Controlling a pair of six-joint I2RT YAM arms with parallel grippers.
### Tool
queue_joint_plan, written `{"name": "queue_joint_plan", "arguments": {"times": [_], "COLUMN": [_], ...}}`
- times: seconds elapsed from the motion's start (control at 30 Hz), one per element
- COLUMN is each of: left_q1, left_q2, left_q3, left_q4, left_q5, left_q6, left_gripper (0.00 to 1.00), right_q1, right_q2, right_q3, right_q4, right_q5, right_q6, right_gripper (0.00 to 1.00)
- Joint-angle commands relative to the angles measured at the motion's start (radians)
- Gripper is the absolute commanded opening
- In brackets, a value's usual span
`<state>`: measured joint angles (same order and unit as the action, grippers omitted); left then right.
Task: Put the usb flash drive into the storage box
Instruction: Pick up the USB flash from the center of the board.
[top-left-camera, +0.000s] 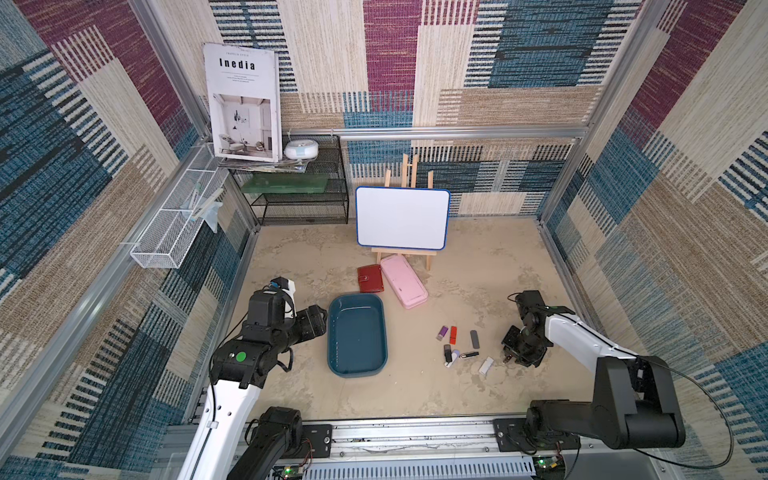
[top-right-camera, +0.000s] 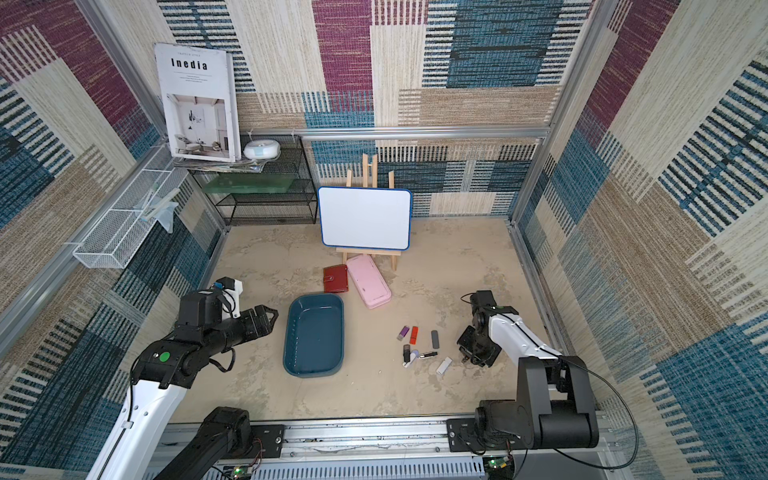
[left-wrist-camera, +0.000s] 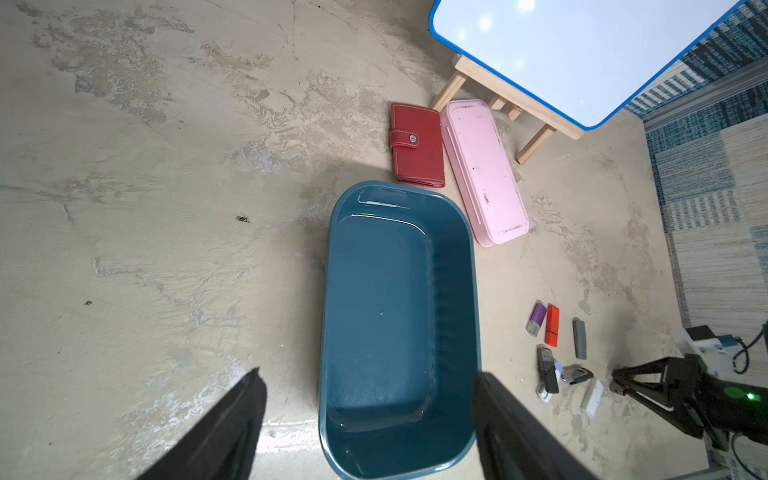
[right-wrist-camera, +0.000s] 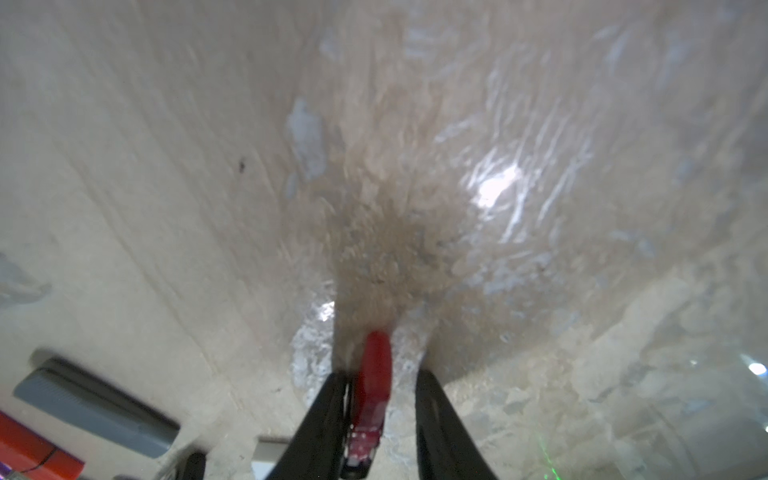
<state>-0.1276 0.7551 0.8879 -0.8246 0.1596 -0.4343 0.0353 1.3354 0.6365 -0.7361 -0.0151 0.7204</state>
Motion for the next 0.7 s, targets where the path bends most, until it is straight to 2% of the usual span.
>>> {"name": "queue_joint_plan", "arguments": {"times": [0.0,0.1,0.23,0.33,0.43,0.53,0.67], "left_q1": [0.0,0.0,0.0,0.0,0.0,0.0,0.0], "left_q2": [0.002,0.003,0.004,0.001,-0.002,-0.005,-0.011], "left_q3": [-0.003,-0.003,-0.003,-0.002,-0.001,0.001,0.003], "left_q4": [-0.013,-0.013,-0.013,-0.016,-0.02,-0.022,-0.023], "left_q5": [0.006,0.005,-0.001,-0.014,-0.028,-0.043,-0.063], "left_q6": [0.008,0.006,0.003,0.0,-0.004,-0.01,-0.018], "left_gripper": [0.82,0.82,0.82,0.82,0.82,0.82,0.82], "right_q1": [0.001,0.003,0.003,0.006,0.034,0.16,0.416], "right_q2": [0.016,0.016,-0.001,-0.04,-0.099,-0.13,-0.08], "right_q3": [-0.005,0.003,0.03,0.073,0.115,0.196,0.331], "right_q4": [0.066,0.071,0.058,0.037,0.075,0.138,0.282], "right_q5": [-0.035,-0.04,-0.041,-0.029,-0.096,-0.14,-0.136], "right_q6": [-0.022,-0.035,-0.061,-0.08,-0.098,-0.076,-0.057], "right_gripper": [0.25,0.15,0.07,0.03,0.03,0.02,0.01]}}
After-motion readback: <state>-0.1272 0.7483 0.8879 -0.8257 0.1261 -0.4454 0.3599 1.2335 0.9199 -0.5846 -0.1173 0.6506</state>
